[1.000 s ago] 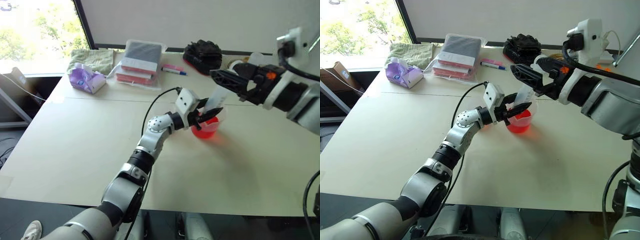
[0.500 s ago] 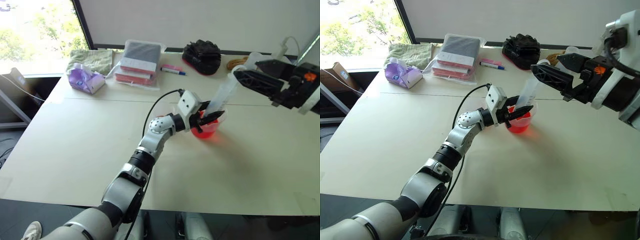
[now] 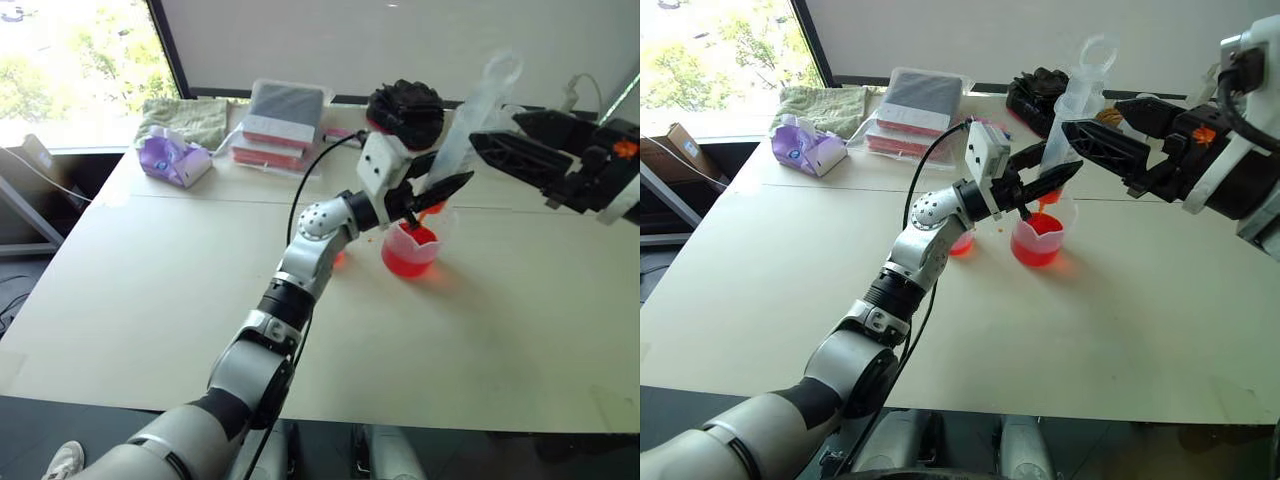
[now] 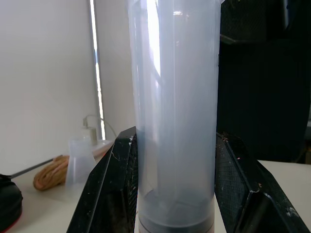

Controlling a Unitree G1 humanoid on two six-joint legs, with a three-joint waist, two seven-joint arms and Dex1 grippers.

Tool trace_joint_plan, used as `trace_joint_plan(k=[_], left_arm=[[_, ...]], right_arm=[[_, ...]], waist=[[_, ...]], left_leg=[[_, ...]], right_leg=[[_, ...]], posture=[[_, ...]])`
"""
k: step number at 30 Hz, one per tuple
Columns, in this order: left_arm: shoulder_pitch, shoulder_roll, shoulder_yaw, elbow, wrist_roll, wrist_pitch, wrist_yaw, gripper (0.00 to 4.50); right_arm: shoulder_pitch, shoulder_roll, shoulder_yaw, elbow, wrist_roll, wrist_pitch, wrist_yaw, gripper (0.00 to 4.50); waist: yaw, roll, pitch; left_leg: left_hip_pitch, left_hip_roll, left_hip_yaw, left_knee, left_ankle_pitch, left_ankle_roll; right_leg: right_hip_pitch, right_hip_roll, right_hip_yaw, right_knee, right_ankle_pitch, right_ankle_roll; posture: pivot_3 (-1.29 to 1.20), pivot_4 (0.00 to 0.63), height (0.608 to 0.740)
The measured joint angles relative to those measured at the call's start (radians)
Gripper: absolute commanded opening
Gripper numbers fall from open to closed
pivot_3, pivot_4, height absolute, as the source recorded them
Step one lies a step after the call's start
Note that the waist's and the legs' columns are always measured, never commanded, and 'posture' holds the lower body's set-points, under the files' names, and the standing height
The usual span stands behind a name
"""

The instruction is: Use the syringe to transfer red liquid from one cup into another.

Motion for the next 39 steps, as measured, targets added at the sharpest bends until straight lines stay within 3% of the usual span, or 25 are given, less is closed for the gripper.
trace_joint_plan(k=[5, 9, 16, 25, 29, 39], left_arm=[[-0.037, 0.073, 0.058, -0.149, -0.067, 0.112, 0.006, 1.58], [-0.033, 0.188, 0.11, -0.244, -0.106, 0.191, 0.014, 1.58], [0.065, 0.344, 0.177, -0.408, -0.173, 0.338, 0.021, 1.58], [0.273, 0.355, 0.16, -0.504, -0.164, 0.362, 0.068, 1.58], [0.294, 0.35, 0.152, -0.502, -0.138, 0.324, 0.085, 1.58], [0.326, 0.315, 0.123, -0.39, -0.049, 0.146, 0.097, 1.58]], right_arm=[[-0.017, 0.005, 0.037, 0.009, -0.027, -0.006, 0.026, 4.48], [-0.058, 0.019, 0.084, 0.022, -0.039, -0.009, 0.047, 4.48], [-0.169, 0.081, 0.206, 0.057, -0.097, -0.006, 0.114, 4.48], [-0.32, 0.182, 0.324, 0.153, -0.233, 0.008, 0.21, 4.48], [-0.371, 0.237, 0.358, 0.177, -0.295, 0.014, 0.225, 4.48], [-0.451, 0.422, 0.371, 0.215, -0.402, 0.038, 0.113, 4.48]], waist=[[-0.003, 0.0, 0.0], [-0.003, 0.0, 0.0], [0.001, 0.0, 0.0], [-0.004, 0.001, 0.0], [-0.001, 0.001, 0.0], [-0.005, 0.001, 0.0]], left_leg=[[0.0, 0.0, 0.0, 0.0, 0.0, 0.0], [0.0, 0.0, 0.0, 0.0, 0.0, 0.0], [0.0, 0.0, 0.0, 0.0, 0.0, 0.0], [0.001, 0.0, 0.0, 0.0, 0.0, 0.0], [0.0, 0.0, 0.0, 0.0, 0.0, 0.0], [0.0, 0.0, 0.0, 0.0, 0.0, 0.0]], right_leg=[[0.0, 0.001, 0.0, 0.0, 0.0, 0.0], [0.0, 0.001, 0.0, 0.001, 0.0, 0.0], [0.0, 0.0, 0.0, -0.001, 0.0, 0.0], [0.001, -0.001, 0.0, -0.002, 0.0, 0.0], [0.001, -0.001, 0.0, -0.002, 0.0, 0.0], [0.0, -0.002, 0.0, -0.001, 0.0, 0.0]], posture=[[0.0, 0.15, 0.74], [0.0, 0.15, 0.74], [0.0, 0.15, 0.74], [0.0, 0.15, 0.74], [0.0, 0.15, 0.74], [0.0, 0.15, 0.74]])
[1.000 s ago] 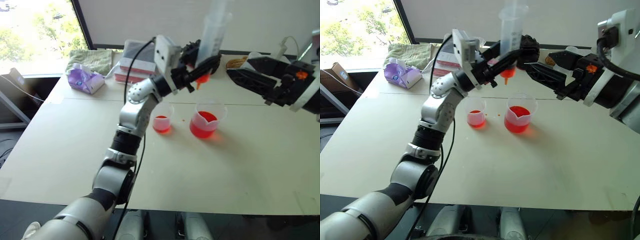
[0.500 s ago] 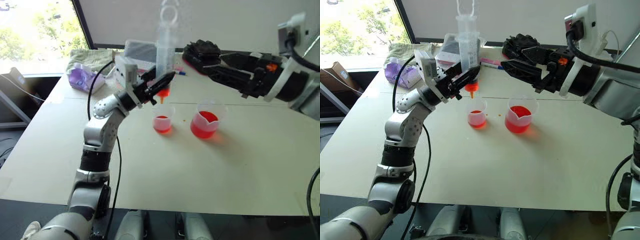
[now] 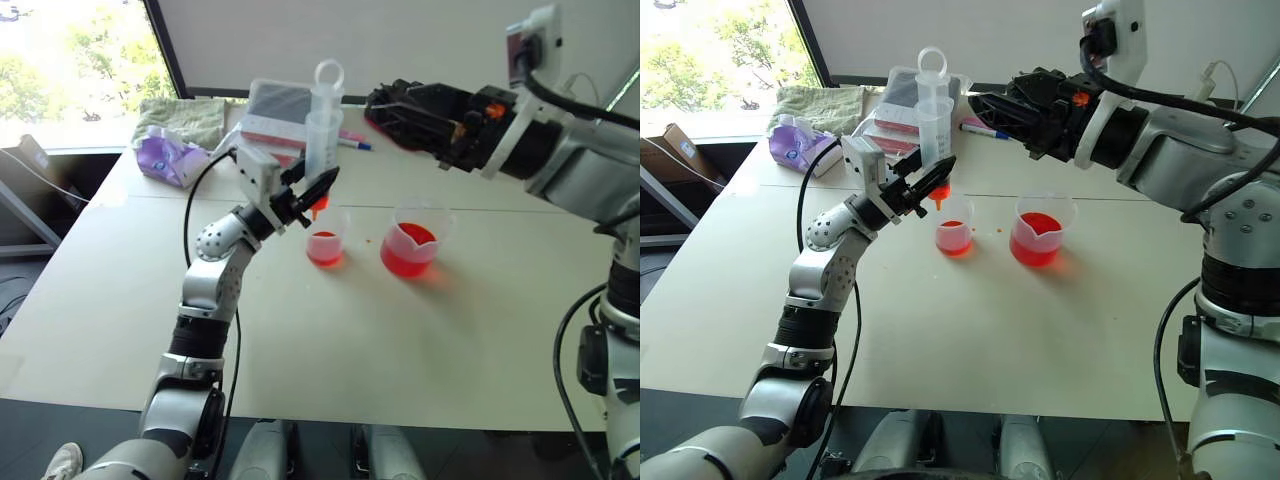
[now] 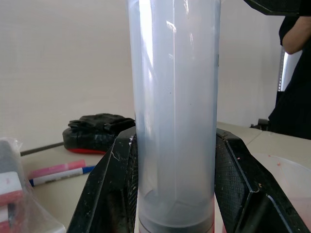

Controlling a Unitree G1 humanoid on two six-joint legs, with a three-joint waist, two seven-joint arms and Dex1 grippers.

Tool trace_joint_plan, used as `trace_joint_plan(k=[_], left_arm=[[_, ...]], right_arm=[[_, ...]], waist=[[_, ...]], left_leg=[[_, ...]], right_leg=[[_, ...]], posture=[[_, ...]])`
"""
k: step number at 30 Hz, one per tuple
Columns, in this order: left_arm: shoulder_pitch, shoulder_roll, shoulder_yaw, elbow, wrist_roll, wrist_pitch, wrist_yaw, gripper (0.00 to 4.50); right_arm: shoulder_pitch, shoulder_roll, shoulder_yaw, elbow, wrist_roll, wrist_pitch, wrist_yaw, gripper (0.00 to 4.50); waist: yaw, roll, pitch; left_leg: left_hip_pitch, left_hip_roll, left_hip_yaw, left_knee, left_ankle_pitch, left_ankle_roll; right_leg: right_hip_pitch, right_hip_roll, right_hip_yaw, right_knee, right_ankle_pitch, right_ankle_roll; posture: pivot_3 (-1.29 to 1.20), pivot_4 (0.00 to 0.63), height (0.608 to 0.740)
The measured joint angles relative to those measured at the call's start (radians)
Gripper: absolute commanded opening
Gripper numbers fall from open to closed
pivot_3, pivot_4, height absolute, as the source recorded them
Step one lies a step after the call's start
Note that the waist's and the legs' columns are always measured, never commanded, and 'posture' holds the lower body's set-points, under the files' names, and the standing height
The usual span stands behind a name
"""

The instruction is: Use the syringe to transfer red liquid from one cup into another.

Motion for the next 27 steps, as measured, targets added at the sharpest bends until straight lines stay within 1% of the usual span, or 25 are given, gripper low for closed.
trace_joint_plan(k=[4, 6, 10, 15, 22, 27], left_arm=[[0.024, -0.003, -0.009, 0.023, 0.024, -0.045, 0.0, 1.58], [0.026, -0.003, -0.011, 0.037, 0.033, -0.059, -0.001, 1.58], [0.031, 0.001, -0.015, 0.054, 0.046, -0.083, -0.004, 1.58], [0.031, 0.008, -0.016, 0.058, 0.055, -0.088, -0.006, 1.58], [0.037, 0.01, -0.016, 0.064, 0.057, -0.096, -0.005, 1.58], [0.043, 0.011, -0.016, 0.07, 0.057, -0.096, -0.004, 1.58]], right_arm=[[-0.03, 0.095, 0.001, 0.027, -0.046, 0.015, -0.091, 4.48], [-0.037, 0.119, 0.007, 0.028, -0.05, 0.028, -0.109, 4.48], [-0.069, 0.203, 0.01, 0.031, -0.054, 0.052, -0.165, 4.48], [-0.075, 0.248, 0.01, 0.037, -0.074, 0.083, -0.185, 4.48], [-0.087, 0.314, 0.021, 0.093, -0.157, 0.119, -0.241, 4.48], [-0.106, 0.345, 0.017, 0.124, -0.211, 0.131, -0.251, 4.48]], waist=[[-0.01, 0.0, 0.0], [-0.013, 0.0, 0.0], [-0.024, 0.0, 0.0], [-0.026, 0.0, 0.0], [-0.027, 0.0, 0.0], [-0.029, 0.0, 0.0]], left_leg=[[0.0, 0.0, 0.0, 0.0, 0.0, 0.0], [0.0, 0.0, 0.0, 0.0, 0.0, 0.0], [0.0, 0.0, 0.0, 0.0, 0.0, 0.0], [0.0, 0.0, 0.0, 0.0, 0.0, 0.0], [0.0, 0.0, 0.0, 0.0, 0.0, 0.0], [0.0, 0.0, 0.0, -0.001, 0.0, 0.0]], right_leg=[[-0.001, 0.0, 0.0, 0.001, 0.0, 0.0], [-0.001, 0.0, 0.0, 0.001, 0.0, 0.0], [-0.001, -0.001, 0.0, 0.002, 0.0, 0.0], [-0.001, -0.001, 0.0, 0.002, 0.0, 0.0], [-0.001, -0.001, 0.0, 0.003, 0.0, 0.0], [-0.001, -0.001, 0.0, 0.003, 0.0, 0.0]], posture=[[0.0, 0.15, 0.74], [0.0, 0.15, 0.74], [0.0, 0.15, 0.74], [0.0, 0.15, 0.74], [0.0, 0.15, 0.74], [0.0, 0.15, 0.74]])
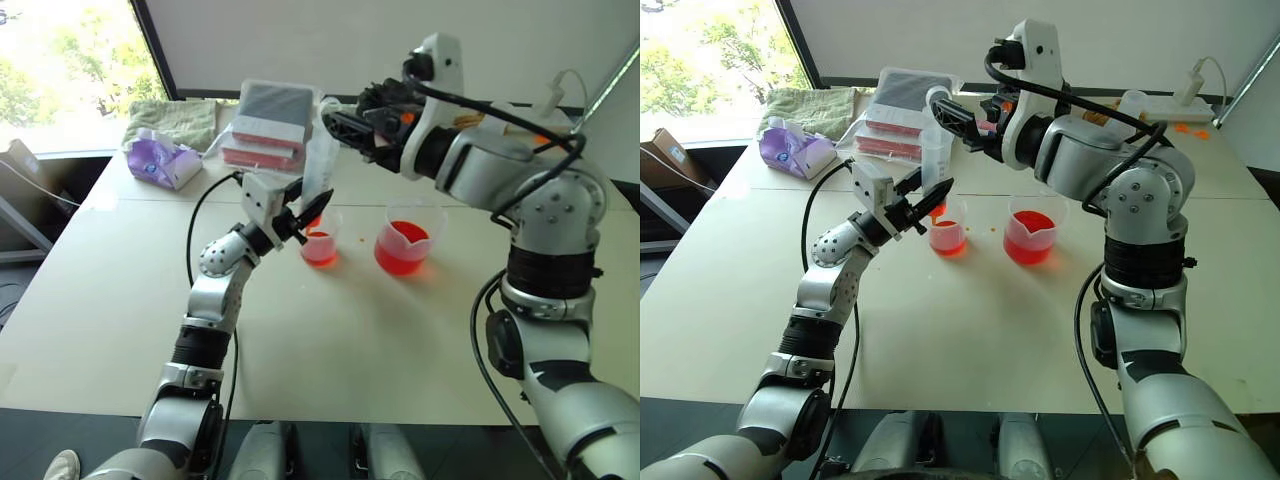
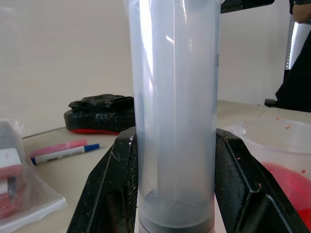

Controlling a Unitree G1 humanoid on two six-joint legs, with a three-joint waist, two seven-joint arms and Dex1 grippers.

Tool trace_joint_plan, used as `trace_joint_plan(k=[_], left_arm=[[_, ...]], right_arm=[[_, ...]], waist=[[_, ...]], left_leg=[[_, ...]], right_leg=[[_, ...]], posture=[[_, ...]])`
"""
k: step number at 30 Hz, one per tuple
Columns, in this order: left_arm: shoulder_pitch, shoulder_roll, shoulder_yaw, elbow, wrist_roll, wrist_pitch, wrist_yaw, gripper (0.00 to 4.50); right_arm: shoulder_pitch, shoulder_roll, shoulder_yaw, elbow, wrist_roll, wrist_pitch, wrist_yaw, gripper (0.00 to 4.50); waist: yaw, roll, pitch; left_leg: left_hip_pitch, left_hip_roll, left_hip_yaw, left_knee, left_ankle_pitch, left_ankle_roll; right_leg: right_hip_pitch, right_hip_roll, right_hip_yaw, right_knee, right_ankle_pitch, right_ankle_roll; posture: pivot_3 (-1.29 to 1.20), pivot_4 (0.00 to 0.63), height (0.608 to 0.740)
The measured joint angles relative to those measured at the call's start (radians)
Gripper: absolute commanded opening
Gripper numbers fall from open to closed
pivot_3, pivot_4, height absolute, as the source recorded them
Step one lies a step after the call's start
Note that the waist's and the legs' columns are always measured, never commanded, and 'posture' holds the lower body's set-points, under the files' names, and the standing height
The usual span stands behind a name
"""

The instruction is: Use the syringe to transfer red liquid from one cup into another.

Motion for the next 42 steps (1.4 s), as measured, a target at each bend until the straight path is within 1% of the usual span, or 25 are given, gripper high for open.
trace_joint_plan(k=[7, 9, 10, 17, 18, 28, 36, 42], left_arm=[[0.022, -0.004, -0.005, -0.001, 0.0, 0.0, 0.007, 1.58], [0.022, -0.004, -0.004, -0.001, 0.0, 0.0, 0.013, 1.58], [0.022, -0.005, -0.005, -0.001, 0.0, 0.0, 0.016, 1.58], [0.017, -0.009, -0.009, 0.02, 0.0, 0.0, 0.019, 1.58], [0.016, -0.009, -0.01, 0.021, 0.0, 0.0, 0.018, 1.58], [0.008, -0.013, -0.011, 0.023, -0.003, -0.001, -0.005, 1.58], [0.008, -0.007, -0.011, 0.018, -0.019, 0.016, -0.034, 1.58], [0.01, 0.007, -0.01, 0.002, -0.026, 0.042, -0.042, 1.58]], right_arm=[[-0.021, 0.051, -0.002, 0.042, -0.074, 0.009, -0.006, 4.48], [-0.029, 0.063, -0.002, 0.043, -0.091, 0.013, -0.006, 3.95], [-0.03, 0.067, -0.002, 0.043, -0.098, 0.015, -0.006, 3.75], [-0.041, 0.109, -0.003, 0.035, -0.114, 0.037, 0.003, 0.12], [-0.041, 0.109, -0.003, 0.031, -0.123, 0.041, 0.002, 0.05], [-0.041, 0.113, -0.027, -0.028, -0.132, 0.103, 0.012, 0.05], [-0.041, 0.103, -0.019, -0.077, -0.147, 0.163, 0.071, 0.05], [-0.042, 0.111, -0.021, -0.078, -0.171, 0.174, 0.097, 0.05]], waist=[[-0.003, 0.0, 0.0], [-0.004, 0.0, 0.0], [-0.004, 0.0, 0.0], [-0.016, 0.0, 0.0], [-0.016, 0.0, 0.0], [-0.017, 0.0, 0.0], [-0.018, 0.0, 0.0], [-0.018, 0.0, 0.0]], left_leg=[[0.0, 0.0, 0.0, 0.0, 0.0, 0.0], [0.0, 0.0, 0.0, 0.0, 0.0, 0.0], [0.0, 0.0, 0.0, 0.0, 0.0, 0.0], [0.0, 0.0, 0.0, -0.001, 0.0, 0.0], [0.0, 0.0, 0.0, -0.001, 0.0, 0.0], [0.0, 0.0, 0.0, -0.002, 0.0, 0.0], [0.0, 0.0, 0.0, -0.003, 0.0, 0.0], [0.0, 0.0, 0.0, -0.004, 0.0, -0.001]], right_leg=[[0.0, 0.0, 0.0, 0.0, 0.0, 0.0], [0.0, 0.0, 0.0, 0.0, 0.0, 0.0], [0.0, 0.0, 0.0, 0.0, 0.0, 0.0], [0.0, 0.0, 0.0, 0.0, 0.0, 0.0], [-0.001, 0.0, 0.0, 0.0, 0.0, 0.0], [-0.001, 0.0, 0.0, 0.0, 0.0, 0.0], [-0.001, -0.001, 0.0, 0.0, 0.0, 0.0], [-0.002, -0.001, 0.0, 0.0, 0.0, 0.0]], posture=[[0.0, 0.15, 0.74], [0.0, 0.15, 0.74], [0.0, 0.15, 0.74], [0.0, 0.15, 0.74], [0.0, 0.15, 0.74], [0.0, 0.15, 0.74], [0.0, 0.15, 0.74], [0.0, 0.15, 0.74]])
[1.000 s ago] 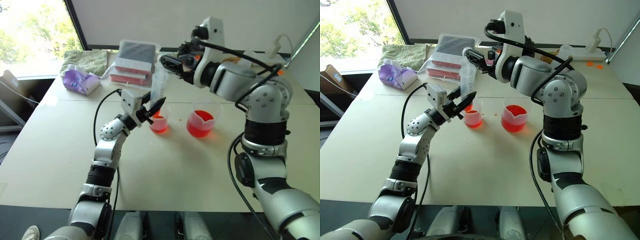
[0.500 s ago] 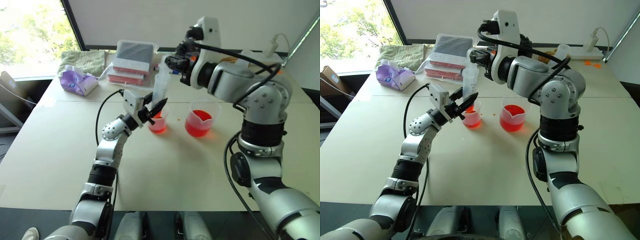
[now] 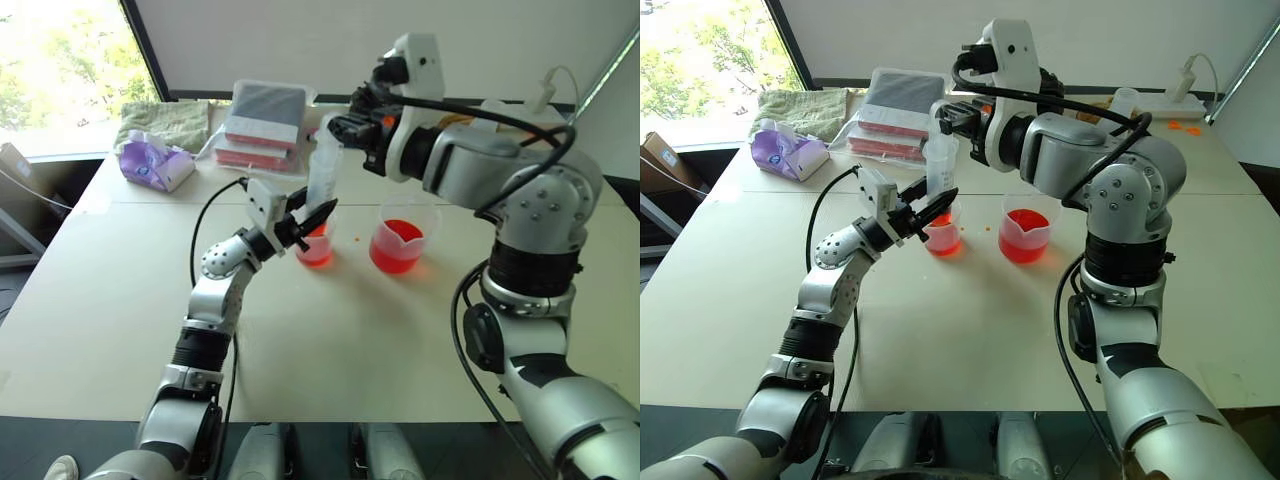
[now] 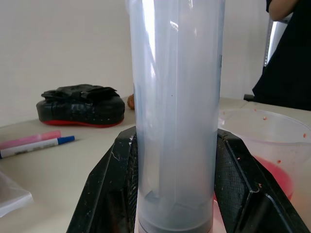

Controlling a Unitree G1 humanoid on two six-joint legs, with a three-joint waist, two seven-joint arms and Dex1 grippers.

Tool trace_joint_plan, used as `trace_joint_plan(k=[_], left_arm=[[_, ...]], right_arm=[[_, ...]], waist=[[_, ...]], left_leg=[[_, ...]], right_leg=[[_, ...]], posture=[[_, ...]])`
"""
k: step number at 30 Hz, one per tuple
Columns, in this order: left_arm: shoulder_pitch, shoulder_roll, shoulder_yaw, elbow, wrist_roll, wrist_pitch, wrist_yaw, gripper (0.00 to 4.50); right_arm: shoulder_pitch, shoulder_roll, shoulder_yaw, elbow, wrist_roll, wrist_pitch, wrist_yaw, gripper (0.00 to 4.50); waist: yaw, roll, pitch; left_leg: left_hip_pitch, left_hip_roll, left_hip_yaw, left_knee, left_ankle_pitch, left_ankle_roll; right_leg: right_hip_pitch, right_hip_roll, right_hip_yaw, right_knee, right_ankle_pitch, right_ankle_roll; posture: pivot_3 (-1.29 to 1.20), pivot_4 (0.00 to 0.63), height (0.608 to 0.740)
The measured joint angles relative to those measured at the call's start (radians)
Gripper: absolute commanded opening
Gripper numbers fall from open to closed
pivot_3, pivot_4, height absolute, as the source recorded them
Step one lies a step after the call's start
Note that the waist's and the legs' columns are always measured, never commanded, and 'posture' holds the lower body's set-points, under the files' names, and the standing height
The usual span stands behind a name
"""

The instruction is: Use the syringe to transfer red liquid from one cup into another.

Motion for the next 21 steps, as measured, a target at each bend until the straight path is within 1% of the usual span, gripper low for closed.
trace_joint_plan(k=[8, 21], left_arm=[[0.016, 0.031, 0.009, -0.065, -0.003, 0.043, 0.0, 1.58], [0.022, 0.035, 0.011, -0.077, -0.013, 0.095, 0.009, 1.58]], right_arm=[[-0.014, 0.0, 0.011, 0.001, -0.023, 0.006, 0.09, 0.05], [-0.015, -0.004, 0.063, 0.035, -0.119, -0.018, 0.23, 0.05]], waist=[[0.0, 0.0, 0.0], [0.0, 0.0, 0.0]], left_leg=[[0.0, -0.001, 0.0, -0.004, 0.001, -0.002], [0.0, -0.001, 0.0, -0.007, 0.002, -0.003]], right_leg=[[-0.001, -0.001, 0.0, -0.001, 0.0, 0.0], [-0.003, -0.001, 0.0, -0.001, 0.0, 0.0]], posture=[[0.0, 0.15, 0.74], [0.0, 0.15, 0.74]])
